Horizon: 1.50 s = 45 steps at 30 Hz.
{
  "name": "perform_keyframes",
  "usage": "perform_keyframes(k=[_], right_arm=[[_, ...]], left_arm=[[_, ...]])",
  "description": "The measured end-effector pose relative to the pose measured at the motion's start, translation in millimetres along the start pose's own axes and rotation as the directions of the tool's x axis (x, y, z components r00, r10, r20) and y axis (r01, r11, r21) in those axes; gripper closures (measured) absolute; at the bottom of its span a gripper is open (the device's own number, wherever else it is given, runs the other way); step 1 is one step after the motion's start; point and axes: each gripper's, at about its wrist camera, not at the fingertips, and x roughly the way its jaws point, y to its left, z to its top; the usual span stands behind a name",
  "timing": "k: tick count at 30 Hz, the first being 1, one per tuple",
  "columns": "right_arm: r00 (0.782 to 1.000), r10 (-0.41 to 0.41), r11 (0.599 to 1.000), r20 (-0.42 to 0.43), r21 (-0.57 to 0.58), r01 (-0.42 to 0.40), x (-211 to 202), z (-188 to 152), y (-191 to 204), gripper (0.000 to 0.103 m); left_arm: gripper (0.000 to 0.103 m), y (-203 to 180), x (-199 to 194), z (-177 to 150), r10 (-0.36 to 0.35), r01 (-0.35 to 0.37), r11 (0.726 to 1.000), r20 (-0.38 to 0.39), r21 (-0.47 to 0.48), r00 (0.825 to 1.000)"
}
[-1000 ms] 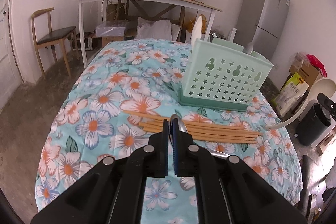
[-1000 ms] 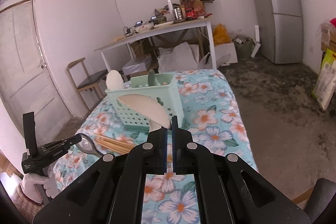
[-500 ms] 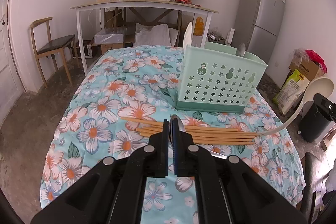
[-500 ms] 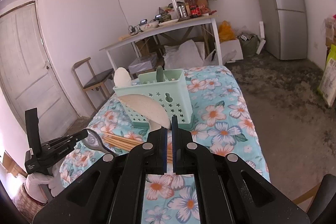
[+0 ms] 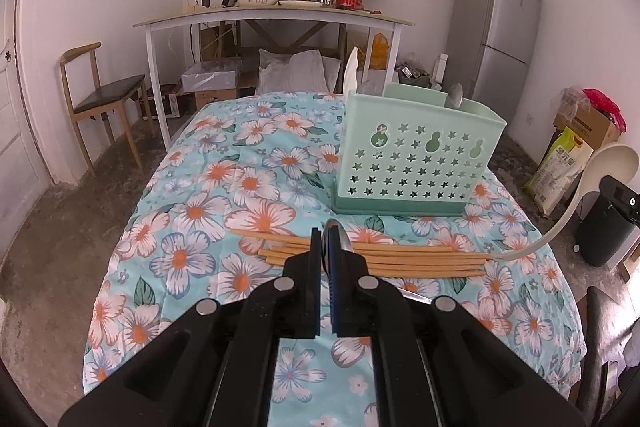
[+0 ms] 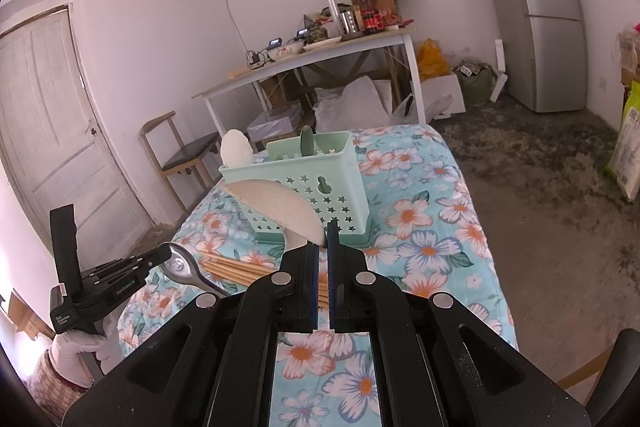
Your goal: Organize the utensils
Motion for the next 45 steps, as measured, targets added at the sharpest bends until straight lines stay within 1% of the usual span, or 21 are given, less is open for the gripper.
perform_keyframes(k=[13,16,21,23,27,29,31,33,35,36,37,39,41,43,45], right_arm=[[1.000,0.004,1.000,0.001,0.001,-0.004,-0.7,-0.5,0.6,0.101],[1.000,0.005,1.000,0.003,0.000,-0.005,-0.9,-0.5,3.4,0.101],[1.000,0.009,1.000,0.013,0.001,-0.009,-2.3,1.3,6.8,0.101],[1.000,0.011,1.000,0.020,0.002,-0.011,-3.7,1.4,7.6,0.101],[0.999,0.013,1.000,0.030,0.017,-0.014,-5.2,0.8,2.4,0.101],[0.999,0.014,0.999,0.035,0.028,-0.015,-5.8,1.0,-1.2,0.101],[0.999,0.019,0.999,0.039,0.040,-0.021,-6.4,1.3,-5.0,0.101],[0.999,0.027,0.998,0.045,0.051,-0.030,-6.6,1.8,-7.9,0.101],[0.998,0.037,0.997,0.052,0.060,-0.040,-6.9,2.7,-10.9,0.101],[0.997,0.044,0.997,0.056,0.064,-0.047,-6.5,2.9,-11.7,0.101],[0.997,0.049,0.996,0.059,0.068,-0.053,-7.3,3.0,-13.6,0.101],[0.996,0.063,0.995,0.070,0.077,-0.069,-6.0,4.2,-15.5,0.101],[0.994,0.076,0.993,0.079,0.086,-0.082,-4.7,5.3,-18.3,0.101],[0.992,0.090,0.990,0.085,0.097,-0.098,-2.1,6.8,-22.0,0.101],[0.991,0.100,0.989,0.087,0.104,-0.108,0.6,8.0,-25.9,0.101]], left_arm=[[0.100,0.6,-2.2,4.0,0.011,-0.011,1.000,0.008,0.011,1.000],[0.101,1.9,-7.7,7.2,-0.008,0.008,1.000,0.028,0.004,1.000],[0.101,2.1,-23.1,18.9,-0.079,0.080,0.997,0.067,-0.012,0.995],[0.101,3.0,-33.0,26.9,-0.120,0.121,0.993,0.093,-0.013,0.988],[0.101,-1.0,-47.0,44.2,-0.163,0.164,0.986,0.144,0.006,0.976],[0.101,-2.4,-55.5,56.9,-0.188,0.188,0.982,0.182,0.013,0.965],[0.101,-3.9,-66.0,70.6,-0.195,0.194,0.981,0.234,0.027,0.953],[0.101,-5.2,-74.5,83.3,-0.191,0.187,0.982,0.281,0.040,0.940],[0.101,-3.5,-84.6,97.8,-0.178,0.172,0.984,0.337,0.047,0.925],[0.101,-2.4,-88.8,105.8,-0.167,0.160,0.986,0.366,0.049,0.916],[0.101,-2.6,-91.2,110.7,-0.157,0.149,0.988,0.382,0.052,0.911],[0.101,-4.0,-94.3,122.8,-0.118,0.103,0.993,0.425,0.057,0.897],[0.101,-8.9,-92.3,131.6,-0.083,0.059,0.996,0.449,0.067,0.890],[0.101,-15.4,-84.8,137.8,-0.057,0.023,0.997,0.460,0.079,0.886],[0.101,-22.8,-73.3,142.1,-0.035,-0.009,0.996,0.458,0.093,0.888]])
